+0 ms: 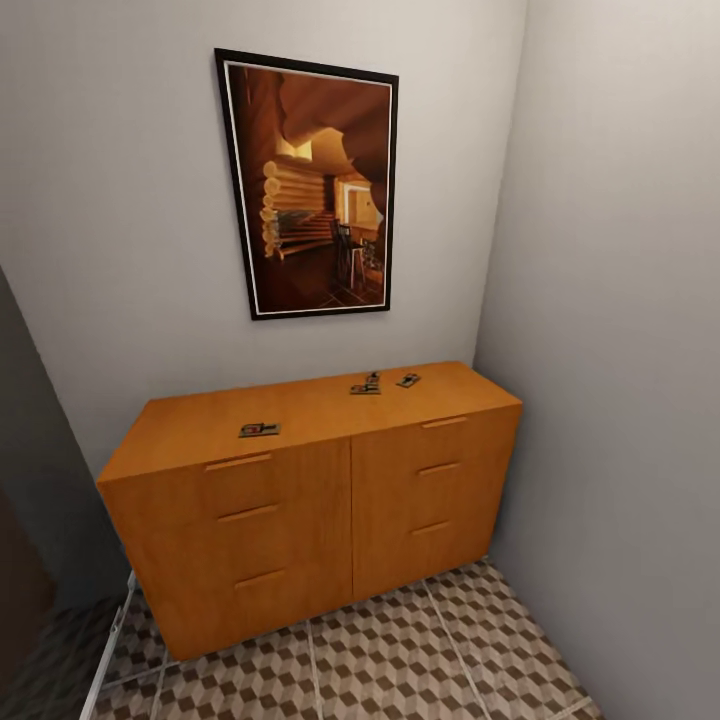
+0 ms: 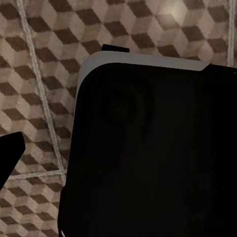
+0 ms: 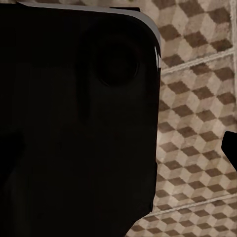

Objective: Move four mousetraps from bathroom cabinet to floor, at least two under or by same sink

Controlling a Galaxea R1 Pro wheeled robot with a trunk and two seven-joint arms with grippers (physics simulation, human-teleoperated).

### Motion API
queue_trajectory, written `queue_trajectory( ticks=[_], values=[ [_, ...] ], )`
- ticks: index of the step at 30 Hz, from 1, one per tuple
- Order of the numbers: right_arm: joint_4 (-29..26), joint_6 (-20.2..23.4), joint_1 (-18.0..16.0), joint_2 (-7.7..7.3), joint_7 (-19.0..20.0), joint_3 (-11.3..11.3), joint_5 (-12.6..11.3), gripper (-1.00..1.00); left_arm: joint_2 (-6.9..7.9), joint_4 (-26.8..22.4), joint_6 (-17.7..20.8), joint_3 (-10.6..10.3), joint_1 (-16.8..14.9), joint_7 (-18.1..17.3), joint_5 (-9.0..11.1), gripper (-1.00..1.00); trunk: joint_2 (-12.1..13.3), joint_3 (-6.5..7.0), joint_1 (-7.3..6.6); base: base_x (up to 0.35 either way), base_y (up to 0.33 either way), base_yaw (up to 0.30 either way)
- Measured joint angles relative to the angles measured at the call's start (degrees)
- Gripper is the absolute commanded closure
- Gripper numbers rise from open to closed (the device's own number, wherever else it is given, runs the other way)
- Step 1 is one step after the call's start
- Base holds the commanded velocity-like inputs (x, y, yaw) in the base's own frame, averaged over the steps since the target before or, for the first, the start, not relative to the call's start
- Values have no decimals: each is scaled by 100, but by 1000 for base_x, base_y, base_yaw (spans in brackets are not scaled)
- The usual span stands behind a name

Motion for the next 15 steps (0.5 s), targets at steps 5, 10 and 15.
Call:
queue_trajectory(
  ticks=[5, 10, 15],
  values=[
    [0, 0, 0, 0, 3, 0, 0, -100, 2, 0, 0, 0, 0, 0, 3, -100, 0, 0, -1, 93, 0, 0],
    [0, 1, 2, 0, 1, 0, 0, -100, 10, 0, 0, 0, 0, 0, 7, -100, -1, 0, -3, 237, 0, 0],
    [0, 1, 2, 0, 5, 0, 0, -100, 11, 0, 0, 0, 0, 0, 8, -100, -1, 0, -3, 297, 0, 0]
  ],
)
